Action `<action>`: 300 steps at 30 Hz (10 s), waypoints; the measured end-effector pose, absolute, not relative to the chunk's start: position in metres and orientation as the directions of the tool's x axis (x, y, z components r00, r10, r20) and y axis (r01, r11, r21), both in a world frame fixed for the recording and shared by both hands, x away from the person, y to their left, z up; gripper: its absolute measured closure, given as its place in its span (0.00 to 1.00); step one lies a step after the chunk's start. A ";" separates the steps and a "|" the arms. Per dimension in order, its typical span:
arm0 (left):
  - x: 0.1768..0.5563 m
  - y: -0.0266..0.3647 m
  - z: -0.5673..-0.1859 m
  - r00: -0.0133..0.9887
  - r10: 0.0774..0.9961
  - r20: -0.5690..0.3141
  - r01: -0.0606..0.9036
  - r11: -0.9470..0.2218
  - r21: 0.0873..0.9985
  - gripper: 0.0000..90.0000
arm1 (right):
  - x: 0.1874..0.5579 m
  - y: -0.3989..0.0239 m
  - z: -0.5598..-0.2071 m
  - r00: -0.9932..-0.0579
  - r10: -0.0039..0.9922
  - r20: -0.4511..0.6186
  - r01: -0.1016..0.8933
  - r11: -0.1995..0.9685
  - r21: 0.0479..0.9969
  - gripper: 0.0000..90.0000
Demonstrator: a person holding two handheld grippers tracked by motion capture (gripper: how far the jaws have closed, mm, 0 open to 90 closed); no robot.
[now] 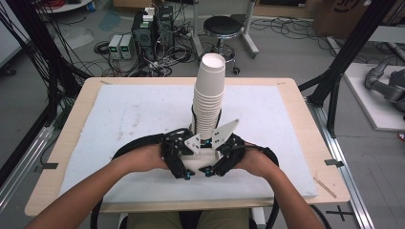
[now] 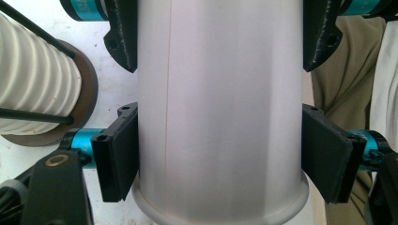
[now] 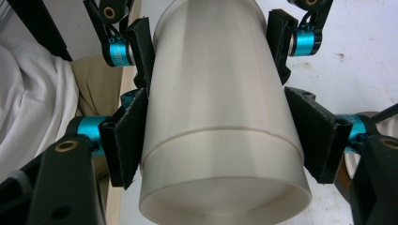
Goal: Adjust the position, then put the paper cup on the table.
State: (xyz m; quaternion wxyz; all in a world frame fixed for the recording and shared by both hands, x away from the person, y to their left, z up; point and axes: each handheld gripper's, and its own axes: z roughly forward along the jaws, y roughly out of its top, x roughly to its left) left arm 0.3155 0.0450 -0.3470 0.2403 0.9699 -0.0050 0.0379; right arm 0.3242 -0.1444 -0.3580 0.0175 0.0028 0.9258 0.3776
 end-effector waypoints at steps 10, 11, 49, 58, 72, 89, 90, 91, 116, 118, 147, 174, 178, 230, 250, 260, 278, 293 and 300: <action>0.319 0.061 -0.348 0.998 0.043 0.043 0.007 -0.784 0.620 0.21 | 0.324 -0.148 -0.360 -1.000 0.023 -0.017 0.006 0.739 0.673 0.30; 0.319 0.064 -0.347 0.997 0.057 0.044 0.016 -0.770 0.638 0.21 | 0.324 -0.149 -0.361 -1.000 0.022 -0.020 0.003 0.745 0.667 0.30; 0.314 0.112 -0.375 0.962 0.265 -0.069 0.194 -0.482 0.855 0.02 | 0.324 -0.190 -0.373 -0.986 0.164 0.029 0.121 0.588 0.800 0.27; 0.311 0.106 -0.379 0.957 0.273 -0.097 0.211 -0.427 0.880 0.02 | 0.323 -0.193 -0.374 -0.987 0.153 0.045 0.120 0.525 0.843 0.27; 0.313 0.100 -0.382 0.972 0.188 -0.140 0.206 -0.397 0.894 0.02 | 0.323 -0.196 -0.374 -0.992 0.121 0.031 0.085 0.481 0.873 0.27; 0.319 0.085 -0.385 0.976 0.158 -0.151 0.198 -0.344 0.918 0.02 | 0.323 -0.193 -0.376 -0.995 0.091 0.042 0.078 0.438 0.896 0.27; 0.320 0.085 -0.385 0.975 0.162 -0.150 0.198 -0.345 0.918 0.02 | 0.323 -0.193 -0.376 -0.995 0.086 0.040 0.074 0.437 0.896 0.27; 0.320 0.085 -0.386 0.975 0.161 -0.154 0.202 -0.345 0.917 0.02 | 0.323 -0.193 -0.376 -0.996 0.085 0.039 0.072 0.435 0.898 0.27; 0.323 0.082 -0.386 0.978 0.128 -0.165 0.201 -0.357 0.912 0.16 | 0.324 -0.192 -0.378 -0.996 0.070 0.057 0.081 0.404 0.911 0.29; 0.322 0.082 -0.385 0.979 0.126 -0.158 0.194 -0.366 0.910 0.18 | 0.323 -0.192 -0.378 -0.995 0.077 0.062 0.088 0.410 0.908 0.29; 0.329 0.089 -0.324 0.975 0.224 -0.008 0.178 -0.753 0.634 0.20 | 0.320 -0.178 -0.358 -0.980 0.196 -0.036 0.074 0.524 0.848 0.21; 0.329 0.063 -0.318 0.980 0.184 0.069 0.130 -0.872 0.472 0.20 | 0.331 -0.128 -0.357 -0.988 0.098 -0.119 -0.006 0.747 0.665 0.21; 0.328 0.061 -0.318 0.981 0.180 0.069 0.128 -0.877 0.462 0.20 | 0.330 -0.121 -0.359 -0.988 0.088 -0.124 -0.013 0.763 0.646 0.21; 0.325 0.085 -0.321 0.980 0.192 0.045 0.108 -0.713 0.693 0.03 | 0.329 -0.134 -0.366 -0.993 0.089 -0.082 0.011 0.742 0.671 0.29; 0.315 0.181 -0.355 0.908 0.411 -0.078 0.196 -0.255 0.947 0.04 | 0.324 -0.203 -0.383 -0.935 0.353 -0.026 0.169 0.509 0.844 0.28; 0.319 0.195 -0.374 0.762 0.623 -0.178 0.322 -0.126 0.938 0.04 | 0.314 -0.233 -0.390 -0.869 0.494 -0.023 0.203 0.398 0.895 0.27; 0.304 0.226 -0.406 0.709 0.683 -0.173 0.205 0.035 0.978 0.04 | 0.304 -0.272 -0.396 -0.769 0.639 0.005 0.224 0.263 0.938 0.27; 0.303 0.225 -0.406 0.717 0.682 -0.142 0.182 0.013 0.983 0.04 | 0.302 -0.279 -0.395 -0.742 0.669 0.025 0.224 0.212 0.951 0.26; 0.304 0.226 -0.407 0.714 0.685 -0.146 0.186 0.015 0.982 0.04 | 0.302 -0.283 -0.394 -0.732 0.681 0.031 0.218 0.191 0.957 0.26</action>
